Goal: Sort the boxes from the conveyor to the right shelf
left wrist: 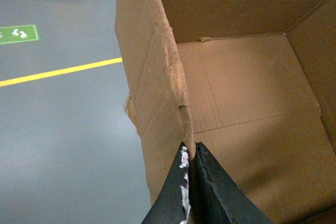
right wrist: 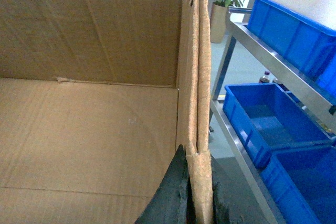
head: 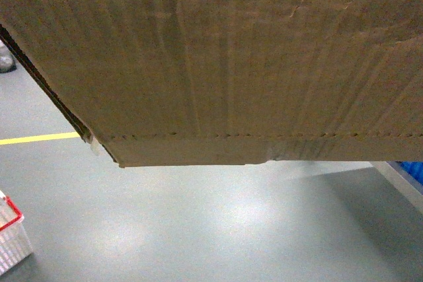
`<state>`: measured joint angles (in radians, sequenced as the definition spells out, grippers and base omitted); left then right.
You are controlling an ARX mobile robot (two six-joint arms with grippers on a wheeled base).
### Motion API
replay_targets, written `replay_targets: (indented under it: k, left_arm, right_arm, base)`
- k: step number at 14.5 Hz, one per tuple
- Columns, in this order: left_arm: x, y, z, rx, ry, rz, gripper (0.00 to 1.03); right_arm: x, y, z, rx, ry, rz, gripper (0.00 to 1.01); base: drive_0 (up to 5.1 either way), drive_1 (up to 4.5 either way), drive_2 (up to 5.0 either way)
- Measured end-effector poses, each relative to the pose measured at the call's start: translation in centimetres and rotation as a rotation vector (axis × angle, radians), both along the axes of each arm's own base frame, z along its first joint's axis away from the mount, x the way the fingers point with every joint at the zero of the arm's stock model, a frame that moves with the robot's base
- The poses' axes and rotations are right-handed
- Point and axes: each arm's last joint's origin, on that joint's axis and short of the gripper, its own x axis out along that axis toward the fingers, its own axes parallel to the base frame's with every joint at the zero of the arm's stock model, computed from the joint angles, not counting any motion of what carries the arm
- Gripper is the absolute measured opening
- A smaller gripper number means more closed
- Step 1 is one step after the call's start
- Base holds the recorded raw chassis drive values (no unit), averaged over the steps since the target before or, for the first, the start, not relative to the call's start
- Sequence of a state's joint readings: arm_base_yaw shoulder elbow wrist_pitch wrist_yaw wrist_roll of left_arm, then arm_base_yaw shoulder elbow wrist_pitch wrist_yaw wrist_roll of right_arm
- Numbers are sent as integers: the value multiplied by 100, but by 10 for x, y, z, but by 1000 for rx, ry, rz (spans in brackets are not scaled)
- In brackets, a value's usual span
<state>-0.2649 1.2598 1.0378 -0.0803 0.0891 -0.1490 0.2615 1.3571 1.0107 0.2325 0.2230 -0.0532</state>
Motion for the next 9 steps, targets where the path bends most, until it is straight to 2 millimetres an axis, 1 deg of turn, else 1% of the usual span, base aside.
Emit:
replay_targets:
  k: [9]
  left_arm:
    - [0,0,0,0,1,0,2]
  right_arm:
    - [0,0,0,0,0,0,3]
  base:
    - [-162,-162,-162]
